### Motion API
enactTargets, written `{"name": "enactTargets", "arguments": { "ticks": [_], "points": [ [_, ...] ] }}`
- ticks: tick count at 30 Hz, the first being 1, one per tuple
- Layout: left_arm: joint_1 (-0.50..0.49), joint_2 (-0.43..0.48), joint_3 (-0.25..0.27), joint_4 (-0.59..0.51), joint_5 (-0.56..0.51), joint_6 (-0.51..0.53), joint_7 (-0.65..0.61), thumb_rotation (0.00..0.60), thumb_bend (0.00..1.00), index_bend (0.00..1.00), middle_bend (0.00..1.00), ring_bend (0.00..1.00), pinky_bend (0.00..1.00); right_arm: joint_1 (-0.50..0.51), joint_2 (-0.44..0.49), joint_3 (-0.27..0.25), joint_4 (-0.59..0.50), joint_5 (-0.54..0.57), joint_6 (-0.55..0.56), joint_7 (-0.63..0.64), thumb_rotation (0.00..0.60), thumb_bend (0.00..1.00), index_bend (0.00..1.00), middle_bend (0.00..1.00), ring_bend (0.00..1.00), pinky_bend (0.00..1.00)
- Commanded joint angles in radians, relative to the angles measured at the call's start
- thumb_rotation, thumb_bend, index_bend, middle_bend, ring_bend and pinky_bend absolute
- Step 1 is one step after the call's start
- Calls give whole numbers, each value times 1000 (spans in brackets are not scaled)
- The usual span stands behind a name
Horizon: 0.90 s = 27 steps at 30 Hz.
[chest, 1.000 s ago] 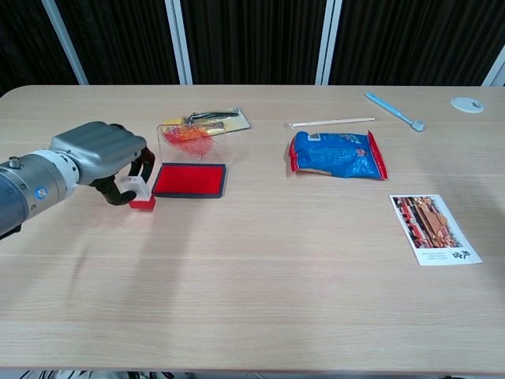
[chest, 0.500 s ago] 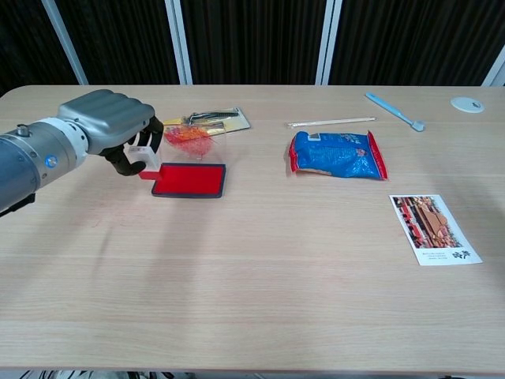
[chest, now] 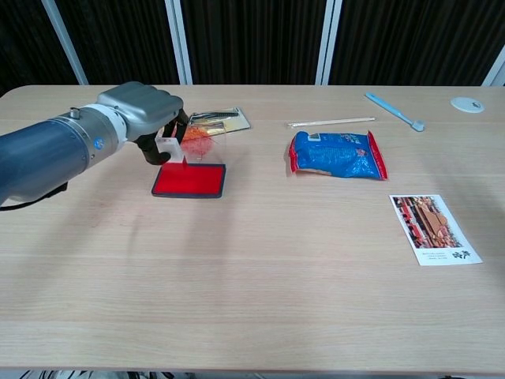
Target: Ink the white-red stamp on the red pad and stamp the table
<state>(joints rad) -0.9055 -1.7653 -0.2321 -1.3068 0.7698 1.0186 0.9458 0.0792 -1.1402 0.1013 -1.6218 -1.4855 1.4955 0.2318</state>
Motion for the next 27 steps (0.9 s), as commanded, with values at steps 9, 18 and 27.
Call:
{"name": "enactTargets", "arguments": {
  "ticks": [9, 18, 27],
  "points": [
    [-35, -30, 3, 54, -51, -22, 31, 600, 530, 705, 706, 464, 500, 1, 3, -1, -1, 0, -4, 7, 600, 108, 0, 0, 0, 185],
    [-56, -49, 12, 89, -84, -51, 38, 600, 530, 710, 711, 468, 502, 2, 5, -1, -1, 1, -7, 15, 600, 108, 0, 0, 0, 185],
    [-72, -72, 23, 134, -103, -68, 41, 600, 530, 720, 719, 479, 512, 3, 5, -1, -2, 4, -12, 16, 600, 108, 0, 0, 0, 185]
  ]
}}
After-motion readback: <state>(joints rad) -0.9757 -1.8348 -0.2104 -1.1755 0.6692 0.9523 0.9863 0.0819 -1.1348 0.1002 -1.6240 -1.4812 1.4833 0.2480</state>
